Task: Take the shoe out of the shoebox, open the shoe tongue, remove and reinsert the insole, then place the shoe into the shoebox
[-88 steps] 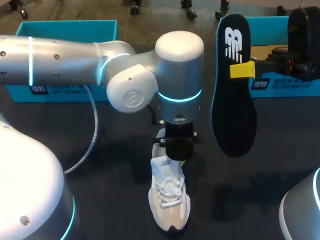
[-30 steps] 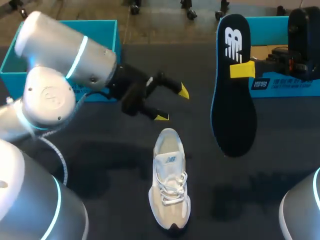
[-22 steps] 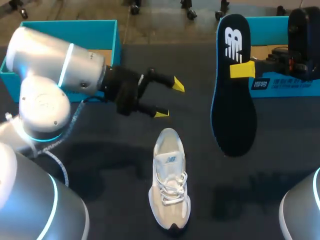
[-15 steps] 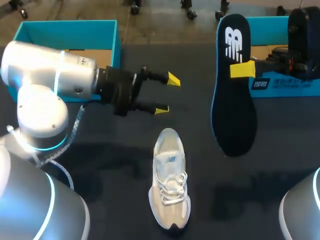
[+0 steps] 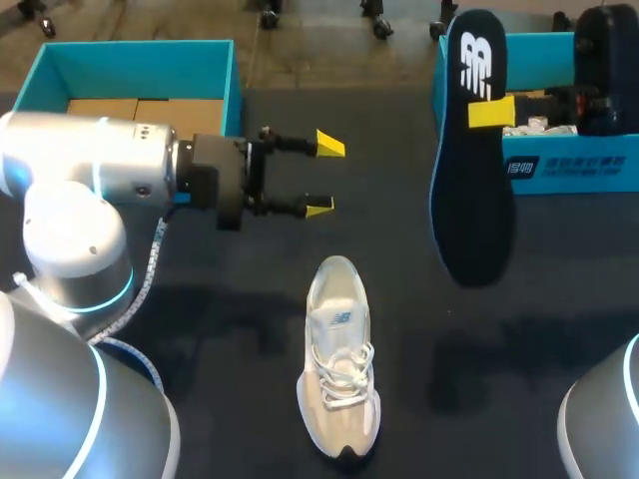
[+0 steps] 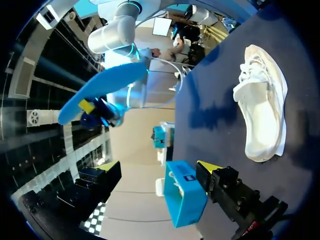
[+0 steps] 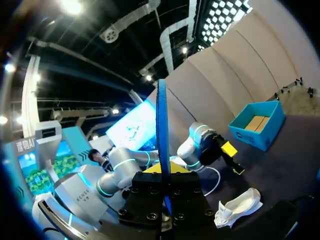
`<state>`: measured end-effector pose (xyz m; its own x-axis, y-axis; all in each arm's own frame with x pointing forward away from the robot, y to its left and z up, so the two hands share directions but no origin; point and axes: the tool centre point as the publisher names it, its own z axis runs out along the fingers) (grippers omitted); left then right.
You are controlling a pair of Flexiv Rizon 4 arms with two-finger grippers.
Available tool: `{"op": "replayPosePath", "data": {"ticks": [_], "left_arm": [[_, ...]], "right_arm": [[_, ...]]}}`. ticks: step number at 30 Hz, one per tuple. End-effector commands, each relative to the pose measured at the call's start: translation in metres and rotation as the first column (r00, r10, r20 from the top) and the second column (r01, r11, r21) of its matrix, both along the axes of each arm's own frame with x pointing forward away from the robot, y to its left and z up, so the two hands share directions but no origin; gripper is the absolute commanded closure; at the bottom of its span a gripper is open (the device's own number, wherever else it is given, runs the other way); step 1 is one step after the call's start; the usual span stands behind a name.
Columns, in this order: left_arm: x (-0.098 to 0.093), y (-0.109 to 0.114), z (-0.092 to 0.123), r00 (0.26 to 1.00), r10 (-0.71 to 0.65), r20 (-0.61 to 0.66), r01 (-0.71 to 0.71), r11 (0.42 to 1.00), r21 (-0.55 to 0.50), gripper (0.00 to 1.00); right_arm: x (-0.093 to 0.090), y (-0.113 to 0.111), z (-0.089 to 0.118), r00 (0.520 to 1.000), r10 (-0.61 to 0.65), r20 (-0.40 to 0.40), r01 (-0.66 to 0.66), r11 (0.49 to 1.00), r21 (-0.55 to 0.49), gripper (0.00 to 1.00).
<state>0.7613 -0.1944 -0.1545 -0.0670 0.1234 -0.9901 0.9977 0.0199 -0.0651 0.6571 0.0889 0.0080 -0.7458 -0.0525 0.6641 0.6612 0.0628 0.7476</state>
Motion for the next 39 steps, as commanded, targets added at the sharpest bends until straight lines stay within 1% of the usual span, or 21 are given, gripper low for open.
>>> {"op": "replayPosePath", "data": {"ticks": [1, 3, 15, 17, 19, 23, 25, 26, 28, 30, 39], "left_arm": [[0.007, 0.003, 0.0, 1.0, -0.026, -0.011, 0.026, 0.998, -0.053, 0.0], [0.007, 0.003, 0.0, 1.0, -0.026, -0.011, 0.026, 0.998, -0.053, 0.0], [0.007, 0.003, 0.0, 1.0, -0.026, -0.011, 0.026, 0.998, -0.053, 0.0], [0.007, 0.003, 0.0, 1.0, -0.026, -0.011, 0.026, 0.998, -0.053, 0.0], [0.007, 0.003, 0.0, 1.0, -0.026, -0.011, 0.026, 0.998, -0.053, 0.0], [0.007, 0.003, 0.0, 1.0, -0.026, -0.011, 0.026, 0.998, -0.053, 0.0], [0.007, 0.003, 0.0, 1.0, -0.026, -0.011, 0.026, 0.998, -0.053, 0.0], [0.007, 0.003, 0.0, 1.0, -0.026, -0.011, 0.026, 0.998, -0.053, 0.0], [0.007, 0.003, 0.0, 1.0, -0.026, -0.011, 0.026, 0.998, -0.053, 0.0], [0.007, 0.003, 0.0, 1.0, -0.026, -0.011, 0.026, 0.998, -0.053, 0.0], [0.007, 0.003, 0.0, 1.0, -0.026, -0.011, 0.026, 0.998, -0.053, 0.0]], "right_arm": [[0.04, 0.004, -0.019, 0.998, 0.04, -0.052, -0.037, 0.998, 0.048, 1.0], [0.051, 0.001, -0.026, 0.996, 0.023, -0.085, -0.02, 0.999, 0.036, 1.0], [0.051, 0.001, -0.026, 0.996, 0.023, -0.085, -0.02, 0.999, 0.036, 1.0], [0.061, 0.0, -0.034, 0.985, 0.03, -0.171, -0.024, 0.999, 0.035, 1.0], [0.076, -0.004, -0.04, 0.965, 0.039, -0.26, -0.029, 0.999, 0.041, 1.0], [0.103, -0.014, -0.051, 0.929, 0.039, -0.368, -0.023, 0.999, 0.047, 1.0], [0.111, -0.018, -0.054, 0.916, 0.046, -0.398, -0.028, 0.998, 0.053, 1.0], [0.118, -0.021, -0.057, 0.903, 0.032, -0.429, -0.016, 0.999, 0.041, 1.0], [0.127, -0.024, -0.059, 0.894, 0.041, -0.446, -0.016, 0.998, 0.06, 1.0], [0.136, -0.027, -0.069, 0.855, 0.016, -0.518, 0.019, 0.998, 0.062, 1.0], [0.136, -0.027, -0.069, 0.855, 0.016, -0.518, 0.019, 0.998, 0.062, 1.0]]}}
